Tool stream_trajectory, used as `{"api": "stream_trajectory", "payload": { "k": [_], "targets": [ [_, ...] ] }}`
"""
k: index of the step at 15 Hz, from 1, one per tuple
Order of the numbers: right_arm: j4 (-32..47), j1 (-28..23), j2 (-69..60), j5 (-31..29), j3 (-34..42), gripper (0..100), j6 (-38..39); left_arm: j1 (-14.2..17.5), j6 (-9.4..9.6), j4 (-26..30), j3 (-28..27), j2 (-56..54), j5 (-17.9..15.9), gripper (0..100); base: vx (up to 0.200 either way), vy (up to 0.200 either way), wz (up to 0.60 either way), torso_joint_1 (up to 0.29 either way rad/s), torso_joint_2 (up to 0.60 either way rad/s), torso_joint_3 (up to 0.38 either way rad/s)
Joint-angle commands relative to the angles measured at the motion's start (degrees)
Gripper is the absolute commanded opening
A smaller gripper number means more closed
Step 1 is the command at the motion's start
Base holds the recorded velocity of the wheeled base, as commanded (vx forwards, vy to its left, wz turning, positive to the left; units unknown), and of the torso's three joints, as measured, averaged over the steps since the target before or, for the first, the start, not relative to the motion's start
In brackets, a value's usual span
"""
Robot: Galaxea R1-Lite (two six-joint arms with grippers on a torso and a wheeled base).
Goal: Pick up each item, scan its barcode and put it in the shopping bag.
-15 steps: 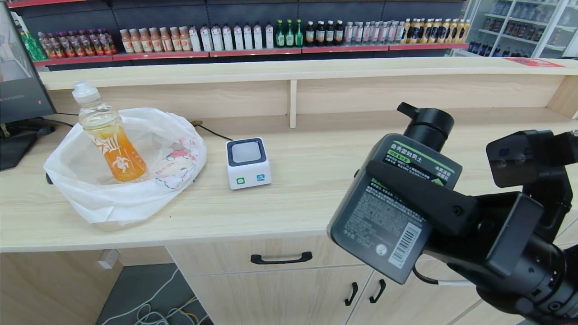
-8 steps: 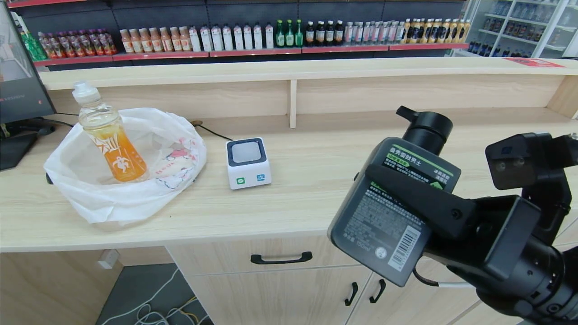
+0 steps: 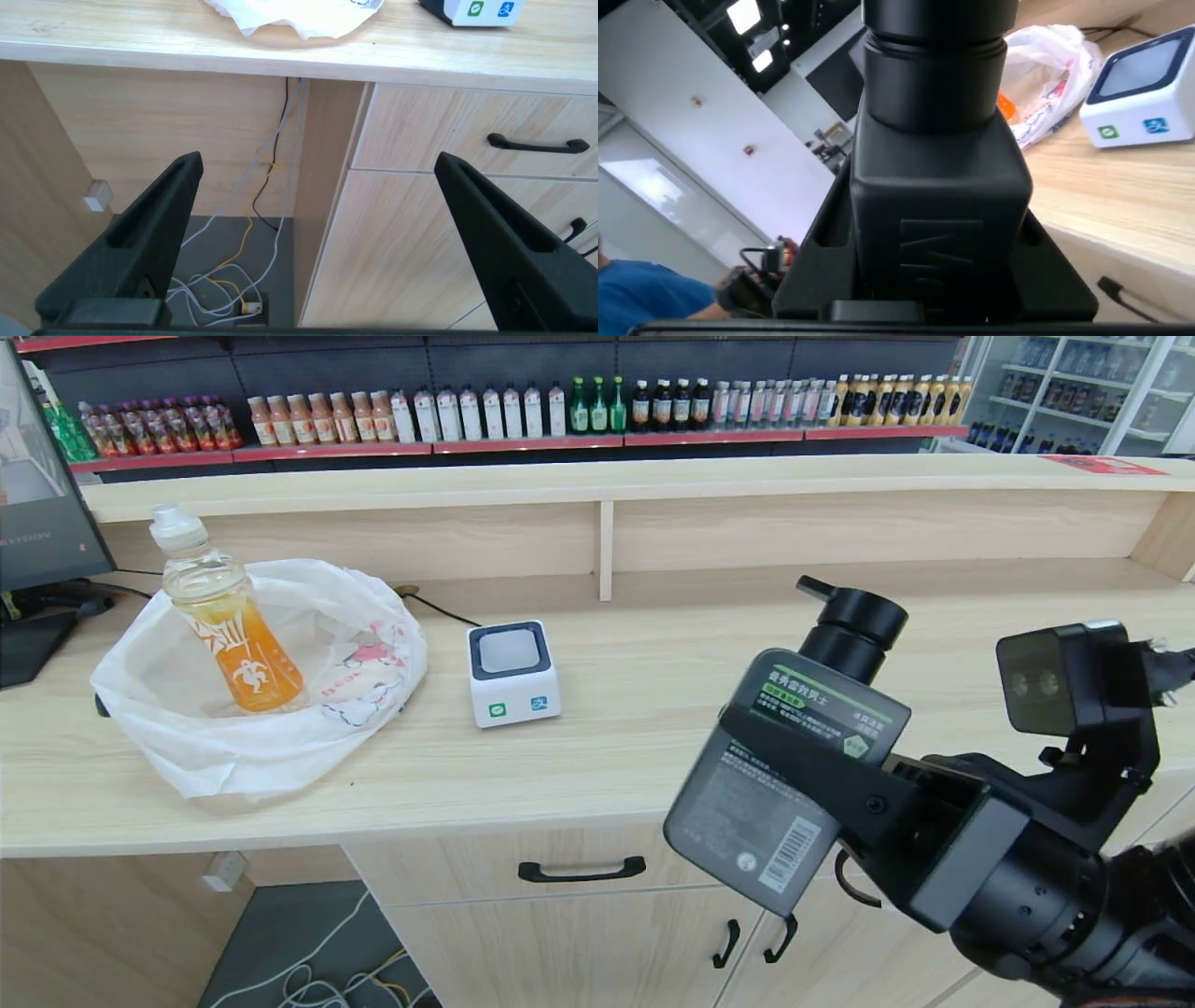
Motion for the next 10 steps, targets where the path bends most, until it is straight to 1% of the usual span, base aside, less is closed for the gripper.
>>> {"api": "stream_trajectory", "payload": {
  "k": [1, 2, 3, 5, 6, 7, 10],
  "targets": [
    [-0.1, -1.7, 1.9, -0.1, 0.0, 0, -4.6, 0.0, -0.02, 0.0, 0.0, 0.0, 0.0, 100, 0.0, 0.0, 0.0, 0.0, 0.0, 0.0],
    [-0.1, -3.6, 2.5, 0.0, -0.7, 0, -10.1, 0.0, -0.02, 0.0, 0.0, 0.0, 0.0, 100, 0.0, 0.0, 0.0, 0.0, 0.0, 0.0],
    [-0.1, -4.4, 2.4, -0.1, -0.7, 0, -13.7, 0.0, 0.07, 0.0, 0.0, 0.0, 0.0, 100, 0.0, 0.0, 0.0, 0.0, 0.0, 0.0],
    [-0.1, -4.5, 1.0, -1.1, 0.5, 0, -19.5, 0.0, 0.07, 0.0, 0.0, 0.0, 0.0, 100, 0.0, 0.0, 0.0, 0.0, 0.0, 0.0],
    [-0.1, -4.5, 0.9, -1.4, 0.6, 0, -20.2, 0.0, 0.07, 0.0, 0.0, 0.0, 0.0, 100, 0.0, 0.0, 0.0, 0.0, 0.0, 0.0],
    [-0.1, -4.5, 0.8, -4.7, 0.7, 0, -24.6, 0.0, 0.07, 0.0, 0.0, 0.0, 0.0, 100, 0.0, 0.0, 0.0, 0.0, 0.0, 0.0],
    [-0.1, -4.8, -0.1, -13.2, -0.5, 0, -29.5, 0.0, 0.07, 0.0, 0.0, 0.0, 0.0, 100, 0.0, 0.0, 0.0, 0.0, 0.0, 0.0]
  ]
}}
